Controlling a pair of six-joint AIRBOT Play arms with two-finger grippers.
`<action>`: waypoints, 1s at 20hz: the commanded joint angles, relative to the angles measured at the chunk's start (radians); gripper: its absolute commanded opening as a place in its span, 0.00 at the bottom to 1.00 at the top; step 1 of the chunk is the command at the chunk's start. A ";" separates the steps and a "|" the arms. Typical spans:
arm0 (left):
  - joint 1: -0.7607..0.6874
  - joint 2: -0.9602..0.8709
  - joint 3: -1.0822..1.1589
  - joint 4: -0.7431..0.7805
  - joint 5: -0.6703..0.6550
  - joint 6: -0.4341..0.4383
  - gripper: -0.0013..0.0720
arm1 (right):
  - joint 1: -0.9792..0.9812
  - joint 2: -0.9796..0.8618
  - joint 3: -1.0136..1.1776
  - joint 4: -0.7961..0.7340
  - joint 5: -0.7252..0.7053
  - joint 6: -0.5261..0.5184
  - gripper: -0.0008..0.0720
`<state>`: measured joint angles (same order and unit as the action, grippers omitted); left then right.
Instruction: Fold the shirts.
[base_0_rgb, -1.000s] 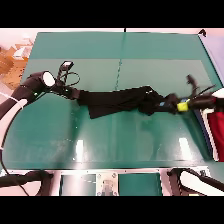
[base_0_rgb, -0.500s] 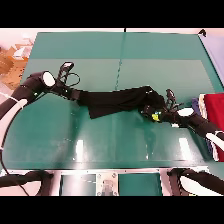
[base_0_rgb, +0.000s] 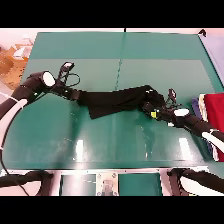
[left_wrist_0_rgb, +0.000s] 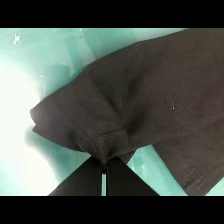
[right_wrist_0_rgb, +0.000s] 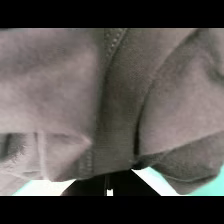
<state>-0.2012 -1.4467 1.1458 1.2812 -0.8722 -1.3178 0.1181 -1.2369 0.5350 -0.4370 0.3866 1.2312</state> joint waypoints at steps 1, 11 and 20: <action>0.000 0.010 0.043 0.039 -0.052 0.011 0.04 | -0.064 0.024 0.068 0.014 0.201 -0.051 0.04; 0.000 0.370 0.588 0.212 -0.146 -0.117 0.05 | -0.705 0.332 0.967 0.019 0.812 0.054 0.04; 0.000 0.652 0.819 0.383 -0.193 -0.121 0.04 | -0.780 0.572 1.191 -0.016 0.791 0.124 0.04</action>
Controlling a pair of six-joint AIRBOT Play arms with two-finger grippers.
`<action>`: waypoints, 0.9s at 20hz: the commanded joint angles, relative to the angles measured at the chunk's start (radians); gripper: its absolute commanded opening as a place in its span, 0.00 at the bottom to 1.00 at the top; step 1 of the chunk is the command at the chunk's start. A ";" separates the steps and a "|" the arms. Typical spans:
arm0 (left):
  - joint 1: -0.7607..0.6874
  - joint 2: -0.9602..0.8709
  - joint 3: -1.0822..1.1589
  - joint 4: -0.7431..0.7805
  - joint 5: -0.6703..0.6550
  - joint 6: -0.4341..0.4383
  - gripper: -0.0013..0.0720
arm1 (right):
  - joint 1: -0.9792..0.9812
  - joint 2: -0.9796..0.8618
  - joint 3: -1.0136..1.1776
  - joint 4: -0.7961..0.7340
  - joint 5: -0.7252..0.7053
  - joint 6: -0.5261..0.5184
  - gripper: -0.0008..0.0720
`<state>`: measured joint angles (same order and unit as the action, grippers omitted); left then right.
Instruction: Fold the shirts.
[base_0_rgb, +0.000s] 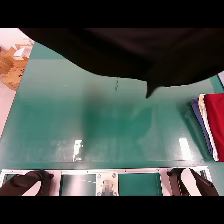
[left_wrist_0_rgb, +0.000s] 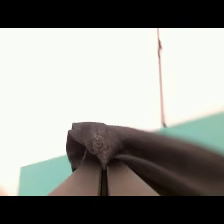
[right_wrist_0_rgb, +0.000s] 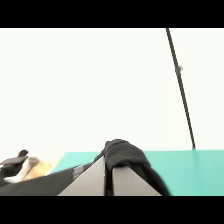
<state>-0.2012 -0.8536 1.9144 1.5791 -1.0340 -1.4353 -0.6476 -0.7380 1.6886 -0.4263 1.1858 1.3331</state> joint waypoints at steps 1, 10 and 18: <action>0.000 0.061 0.053 0.104 -0.062 0.000 0.04 | -0.014 0.092 0.037 -0.051 -0.013 0.022 0.04; 0.000 -0.106 -0.256 0.108 -0.101 -0.034 0.04 | 0.037 -0.045 -0.387 -0.087 -0.055 -0.071 0.04; 0.000 -0.653 -0.520 -0.182 0.274 0.008 0.05 | 0.263 -0.604 -0.660 -0.057 -0.319 -0.275 0.04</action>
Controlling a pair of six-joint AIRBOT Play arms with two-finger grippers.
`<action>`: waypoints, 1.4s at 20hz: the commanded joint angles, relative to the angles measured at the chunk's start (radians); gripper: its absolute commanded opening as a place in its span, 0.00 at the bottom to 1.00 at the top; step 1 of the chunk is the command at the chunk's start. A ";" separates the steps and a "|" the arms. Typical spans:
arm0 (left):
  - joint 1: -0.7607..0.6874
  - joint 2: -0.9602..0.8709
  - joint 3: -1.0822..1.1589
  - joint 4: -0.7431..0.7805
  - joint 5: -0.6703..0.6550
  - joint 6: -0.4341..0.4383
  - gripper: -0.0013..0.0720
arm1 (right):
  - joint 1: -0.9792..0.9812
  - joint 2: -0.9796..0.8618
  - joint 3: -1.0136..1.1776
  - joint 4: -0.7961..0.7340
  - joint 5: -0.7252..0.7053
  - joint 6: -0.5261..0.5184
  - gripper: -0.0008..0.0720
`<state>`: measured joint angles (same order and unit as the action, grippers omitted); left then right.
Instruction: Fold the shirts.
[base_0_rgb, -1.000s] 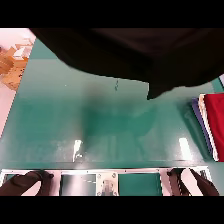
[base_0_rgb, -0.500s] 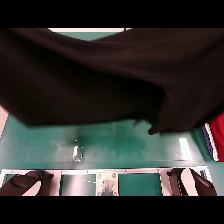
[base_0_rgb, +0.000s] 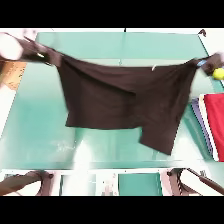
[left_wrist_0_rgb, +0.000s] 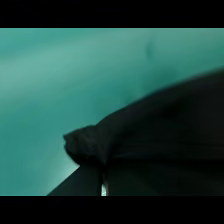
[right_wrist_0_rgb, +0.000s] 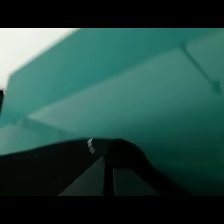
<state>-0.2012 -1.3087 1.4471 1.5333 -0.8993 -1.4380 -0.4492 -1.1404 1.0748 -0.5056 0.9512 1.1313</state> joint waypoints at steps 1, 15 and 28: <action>0.000 -0.258 -0.051 -0.187 0.166 0.010 0.05 | 0.074 -0.286 -0.025 0.044 -0.088 -0.084 0.04; 0.269 -0.196 0.130 -0.304 -0.512 0.055 0.05 | -0.248 -0.367 0.222 -0.116 0.329 -0.032 0.04; 0.276 -0.031 -0.611 -0.479 -0.141 0.139 0.59 | -0.328 -0.240 -0.023 -0.187 0.253 -0.043 0.04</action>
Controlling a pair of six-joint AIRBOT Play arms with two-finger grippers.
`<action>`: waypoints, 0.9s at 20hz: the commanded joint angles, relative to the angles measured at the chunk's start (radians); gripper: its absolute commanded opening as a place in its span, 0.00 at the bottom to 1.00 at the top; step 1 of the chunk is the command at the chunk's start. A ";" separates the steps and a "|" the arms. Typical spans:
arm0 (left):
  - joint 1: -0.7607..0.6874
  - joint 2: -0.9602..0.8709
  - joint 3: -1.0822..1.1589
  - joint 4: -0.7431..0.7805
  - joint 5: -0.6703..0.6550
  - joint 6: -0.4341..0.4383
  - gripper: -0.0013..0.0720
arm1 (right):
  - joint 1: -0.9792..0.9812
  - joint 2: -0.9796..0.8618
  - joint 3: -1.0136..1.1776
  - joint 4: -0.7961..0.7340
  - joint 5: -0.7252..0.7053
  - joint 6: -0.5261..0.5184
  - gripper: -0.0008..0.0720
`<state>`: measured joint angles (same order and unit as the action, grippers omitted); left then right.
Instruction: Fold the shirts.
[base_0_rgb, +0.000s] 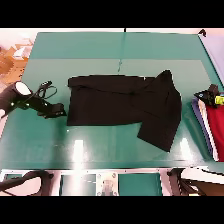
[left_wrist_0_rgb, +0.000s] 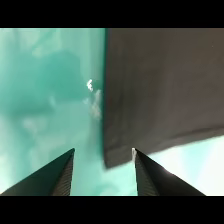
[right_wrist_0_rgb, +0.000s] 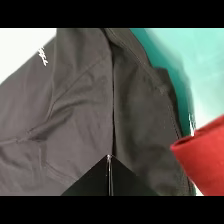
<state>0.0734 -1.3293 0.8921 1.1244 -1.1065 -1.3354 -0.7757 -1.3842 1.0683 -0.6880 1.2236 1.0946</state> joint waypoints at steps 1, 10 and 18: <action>0.001 -0.035 -0.057 -0.081 0.057 0.036 0.59 | -0.001 0.004 -0.017 -0.004 -0.024 -0.007 0.04; 0.001 -0.179 -0.005 -0.292 -0.039 0.226 0.05 | -0.002 0.004 -0.017 -0.005 -0.020 -0.006 0.04; 0.055 -0.179 0.068 -0.063 -0.046 0.174 0.05 | -0.003 0.004 -0.105 -0.320 0.061 0.095 0.38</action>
<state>0.0952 -1.5070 0.9482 1.0176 -1.1481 -1.1545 -0.7780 -1.3804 1.0126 -0.8799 1.2591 1.1412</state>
